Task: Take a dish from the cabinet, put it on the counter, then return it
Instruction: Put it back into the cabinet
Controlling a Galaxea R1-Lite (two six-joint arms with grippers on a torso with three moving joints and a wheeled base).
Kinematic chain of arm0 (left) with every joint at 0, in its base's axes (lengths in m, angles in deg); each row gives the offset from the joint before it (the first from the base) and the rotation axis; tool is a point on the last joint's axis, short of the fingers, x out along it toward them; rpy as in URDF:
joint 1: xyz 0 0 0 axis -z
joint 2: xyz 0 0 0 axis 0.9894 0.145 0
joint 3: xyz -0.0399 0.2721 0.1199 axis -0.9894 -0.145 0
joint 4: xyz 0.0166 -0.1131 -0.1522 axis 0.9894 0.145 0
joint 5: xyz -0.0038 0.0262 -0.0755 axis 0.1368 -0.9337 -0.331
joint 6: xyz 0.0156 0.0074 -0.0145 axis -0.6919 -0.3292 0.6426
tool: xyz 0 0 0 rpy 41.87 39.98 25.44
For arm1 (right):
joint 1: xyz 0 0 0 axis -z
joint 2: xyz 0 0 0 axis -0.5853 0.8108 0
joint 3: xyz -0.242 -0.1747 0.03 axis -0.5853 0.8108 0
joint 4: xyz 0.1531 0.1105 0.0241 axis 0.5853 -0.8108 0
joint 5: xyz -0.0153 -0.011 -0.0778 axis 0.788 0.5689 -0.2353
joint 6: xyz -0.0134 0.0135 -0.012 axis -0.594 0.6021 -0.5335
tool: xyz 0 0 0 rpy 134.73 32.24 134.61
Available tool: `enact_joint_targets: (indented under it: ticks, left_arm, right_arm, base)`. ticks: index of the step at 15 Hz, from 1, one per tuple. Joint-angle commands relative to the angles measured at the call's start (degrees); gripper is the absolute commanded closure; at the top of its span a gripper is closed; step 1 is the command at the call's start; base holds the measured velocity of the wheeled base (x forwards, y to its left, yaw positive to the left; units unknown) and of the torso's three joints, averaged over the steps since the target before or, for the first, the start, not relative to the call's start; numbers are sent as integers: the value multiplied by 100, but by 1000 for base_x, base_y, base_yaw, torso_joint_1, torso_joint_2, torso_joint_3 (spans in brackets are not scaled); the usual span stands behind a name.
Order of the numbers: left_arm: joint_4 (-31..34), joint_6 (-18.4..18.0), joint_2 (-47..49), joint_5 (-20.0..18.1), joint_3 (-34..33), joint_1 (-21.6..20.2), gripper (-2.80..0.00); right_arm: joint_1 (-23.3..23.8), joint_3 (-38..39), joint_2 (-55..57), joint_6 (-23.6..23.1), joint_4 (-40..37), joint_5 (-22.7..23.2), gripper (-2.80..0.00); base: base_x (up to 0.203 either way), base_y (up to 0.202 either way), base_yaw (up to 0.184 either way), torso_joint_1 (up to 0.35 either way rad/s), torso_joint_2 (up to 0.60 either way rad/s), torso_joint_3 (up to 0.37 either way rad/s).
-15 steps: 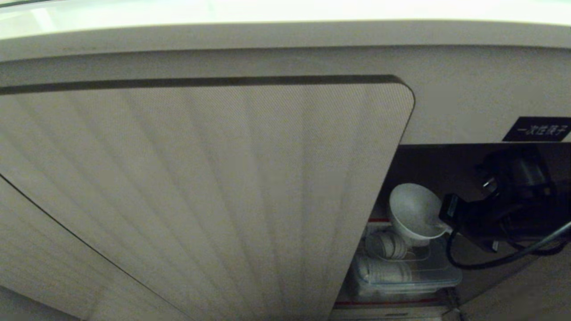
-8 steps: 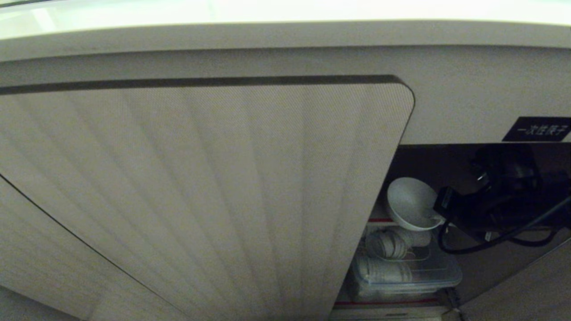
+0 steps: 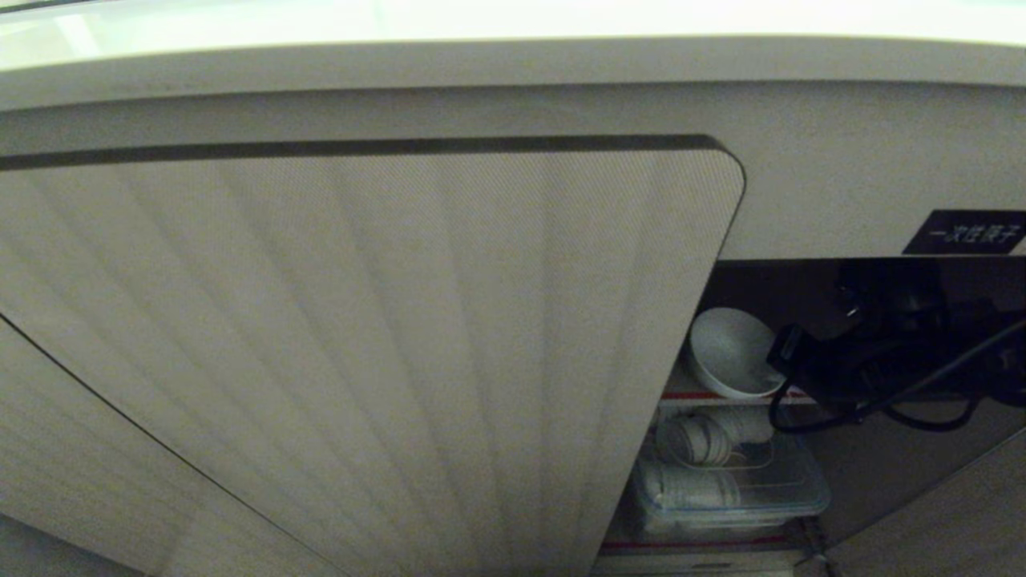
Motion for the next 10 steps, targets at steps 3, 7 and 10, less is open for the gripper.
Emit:
enact_joint_targets:
  ticks: [3,7,10]
  left_arm:
    - [-7,3,-2,7,-8,1,0]
    - [-1,3,-2,0,0,1,0]
    - [-1,3,-2,0,0,1,0]
  right_arm:
    - [24,-262,178,27,-6,2,0]
    - [59,-443,260,150,-5,-50,0]
    - [59,-434,268,150,-5,-50,0]
  base:
    - [0,0,0,0,0,0]
    - [0,0,0,0,0,0]
    - [0,0,0,0,0,0]
